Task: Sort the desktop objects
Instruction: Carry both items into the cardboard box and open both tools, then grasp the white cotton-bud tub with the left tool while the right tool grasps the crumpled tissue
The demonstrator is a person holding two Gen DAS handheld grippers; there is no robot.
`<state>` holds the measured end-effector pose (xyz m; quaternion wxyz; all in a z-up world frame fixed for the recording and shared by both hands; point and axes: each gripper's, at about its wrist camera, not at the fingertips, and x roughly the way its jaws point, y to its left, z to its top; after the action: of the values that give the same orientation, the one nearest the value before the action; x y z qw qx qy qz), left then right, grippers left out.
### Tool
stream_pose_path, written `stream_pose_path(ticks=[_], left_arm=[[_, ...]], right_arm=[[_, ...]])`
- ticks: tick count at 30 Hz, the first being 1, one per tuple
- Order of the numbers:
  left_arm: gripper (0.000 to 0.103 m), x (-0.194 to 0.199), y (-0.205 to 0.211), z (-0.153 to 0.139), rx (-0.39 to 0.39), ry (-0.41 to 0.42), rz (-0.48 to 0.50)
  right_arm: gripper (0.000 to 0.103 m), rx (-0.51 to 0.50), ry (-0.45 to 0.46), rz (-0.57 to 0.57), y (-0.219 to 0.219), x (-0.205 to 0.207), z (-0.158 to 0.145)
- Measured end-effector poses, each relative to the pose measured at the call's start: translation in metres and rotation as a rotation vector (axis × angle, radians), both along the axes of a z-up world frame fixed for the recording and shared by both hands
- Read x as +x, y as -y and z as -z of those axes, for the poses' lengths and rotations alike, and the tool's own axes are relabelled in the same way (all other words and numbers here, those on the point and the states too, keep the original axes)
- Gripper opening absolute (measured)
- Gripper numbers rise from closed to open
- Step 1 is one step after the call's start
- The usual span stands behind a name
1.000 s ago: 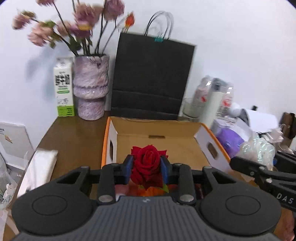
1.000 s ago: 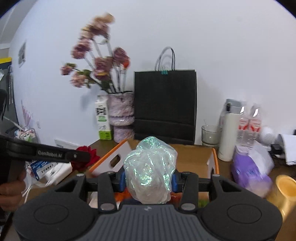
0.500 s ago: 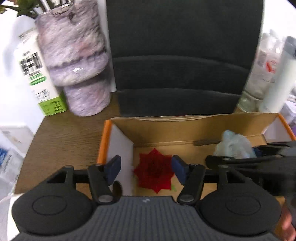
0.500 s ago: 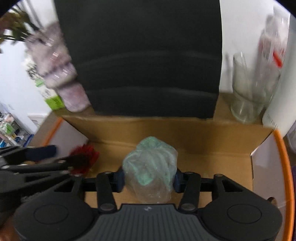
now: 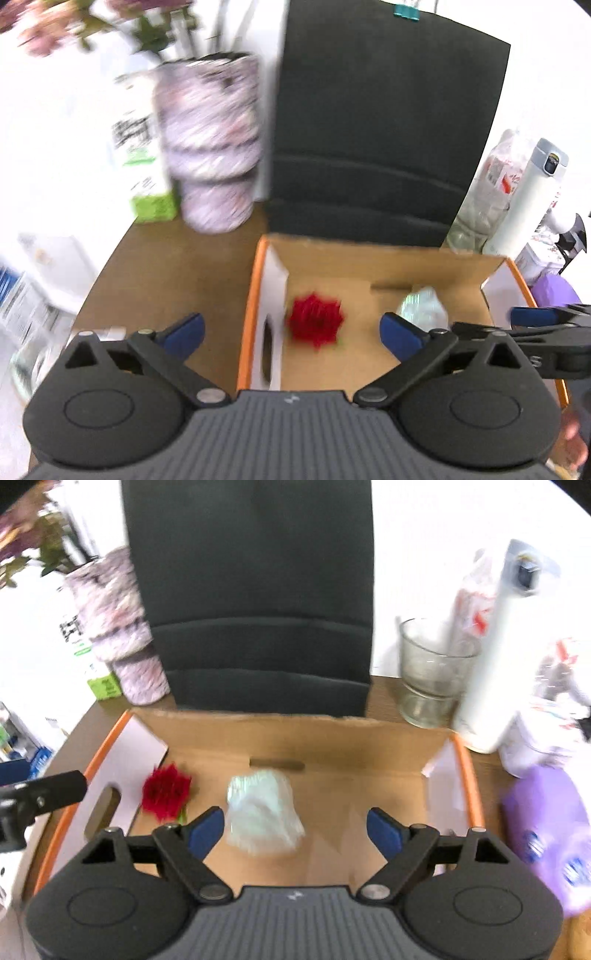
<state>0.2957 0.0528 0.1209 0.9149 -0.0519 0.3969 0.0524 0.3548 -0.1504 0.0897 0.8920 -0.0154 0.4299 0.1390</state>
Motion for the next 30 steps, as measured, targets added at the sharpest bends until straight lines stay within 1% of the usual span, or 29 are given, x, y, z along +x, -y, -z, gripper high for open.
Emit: stream_pose_path(ticks=[2,5,8,11,13,15,18,20,24,30], left_arm=[[0.103,-0.033,0.000,0.001,-0.029,0.014,-0.013],[0.103,-0.094,0.008,0.007,-0.057,0.077,0.001],[0.103,-0.146,0.022,0.019,-0.038,0.115,0.022],[0.103,-0.192,0.035,0.029,0.003,0.167,0.073],[0.103,-0.215,0.038,0.035,0.002,0.198,0.086],[0.103,-0.238,0.038,0.041,-0.011,0.205,0.107],[0.103,-0.261,0.038,0.050,-0.022,0.208,0.109],[0.103,-0.274,0.037,0.059,-0.018,0.211,0.117],[0.103,-0.298,0.035,0.072,-0.007,0.225,0.117],[0.103,-0.316,0.031,0.088,-0.063,0.182,0.157]], right_arm=[[0.086,0.008,0.046,-0.001,0.008,-0.035,-0.008],[0.093,0.043,0.125,-0.014,0.021,-0.095,-0.016],[0.093,0.065,0.167,-0.022,0.032,-0.150,-0.015],[0.093,0.088,0.199,-0.018,0.041,-0.197,-0.009],[0.093,0.110,0.205,-0.015,0.046,-0.223,-0.004],[0.093,0.135,0.204,-0.002,0.051,-0.251,0.003],[0.093,0.170,0.200,0.006,0.056,-0.284,0.016],[0.093,0.174,0.203,0.010,0.058,-0.302,0.026],[0.093,0.100,0.264,-0.006,0.056,-0.335,0.037],[0.093,0.070,0.309,-0.095,0.048,-0.368,0.043]])
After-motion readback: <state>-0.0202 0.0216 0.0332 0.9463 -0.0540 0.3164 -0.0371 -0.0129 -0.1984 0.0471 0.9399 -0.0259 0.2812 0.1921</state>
